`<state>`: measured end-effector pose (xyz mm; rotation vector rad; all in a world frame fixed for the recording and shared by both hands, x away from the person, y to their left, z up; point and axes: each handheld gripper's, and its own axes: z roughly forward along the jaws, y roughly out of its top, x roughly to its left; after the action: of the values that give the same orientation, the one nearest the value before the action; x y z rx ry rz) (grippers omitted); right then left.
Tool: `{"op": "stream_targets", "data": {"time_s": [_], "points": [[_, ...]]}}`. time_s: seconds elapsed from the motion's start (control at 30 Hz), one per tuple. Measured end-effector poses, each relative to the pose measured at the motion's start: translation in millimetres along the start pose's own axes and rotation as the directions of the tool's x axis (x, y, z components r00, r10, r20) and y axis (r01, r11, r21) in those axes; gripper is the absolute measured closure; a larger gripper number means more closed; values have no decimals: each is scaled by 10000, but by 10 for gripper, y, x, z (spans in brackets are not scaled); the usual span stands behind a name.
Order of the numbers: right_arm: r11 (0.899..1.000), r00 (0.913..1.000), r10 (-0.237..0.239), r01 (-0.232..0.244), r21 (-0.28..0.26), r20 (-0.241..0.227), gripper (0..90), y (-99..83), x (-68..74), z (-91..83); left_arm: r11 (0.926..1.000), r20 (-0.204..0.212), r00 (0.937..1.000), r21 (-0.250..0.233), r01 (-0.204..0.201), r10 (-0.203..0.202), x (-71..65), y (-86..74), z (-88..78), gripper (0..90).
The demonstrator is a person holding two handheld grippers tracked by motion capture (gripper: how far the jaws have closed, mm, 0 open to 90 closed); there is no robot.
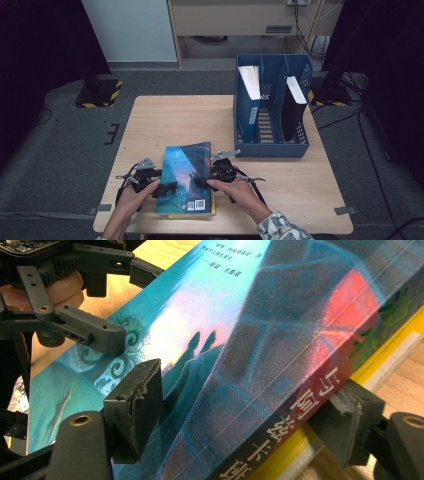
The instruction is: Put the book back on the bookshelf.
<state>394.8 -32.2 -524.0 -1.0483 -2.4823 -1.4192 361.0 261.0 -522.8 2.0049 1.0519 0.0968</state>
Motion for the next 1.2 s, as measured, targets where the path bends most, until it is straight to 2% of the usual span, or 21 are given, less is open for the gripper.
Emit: {"op": "stream_targets", "data": {"time_s": [0.4,0.63,0.77,0.93,1.1,1.2], "points": [[10000,10000,42,-42,14,16,277,1,-3,-3,9989,505,9978,228,409,-421,45,-7,76,29],[9999,9999,112,-112,-8,74,284,2,-2,-2,9990,572,9976,236,378,-391,42,-5,88,9],[9999,9999,135,-135,0,89,292,5,-2,-4,9987,378,9987,407,312,-327,22,26,77,15],[9998,9998,210,-211,67,73,315,18,-16,-9,9987,69,9992,312,399,-401,6,50,32,91],[9996,9996,257,-258,88,83,339,24,-31,-13,9968,-183,9967,81,797,-796,8,68,-25,234],[9992,9992,380,-381,110,119,367,31,-39,-18,9966,-346,9960,-44,821,-822,-7,88,-56,313]]}}
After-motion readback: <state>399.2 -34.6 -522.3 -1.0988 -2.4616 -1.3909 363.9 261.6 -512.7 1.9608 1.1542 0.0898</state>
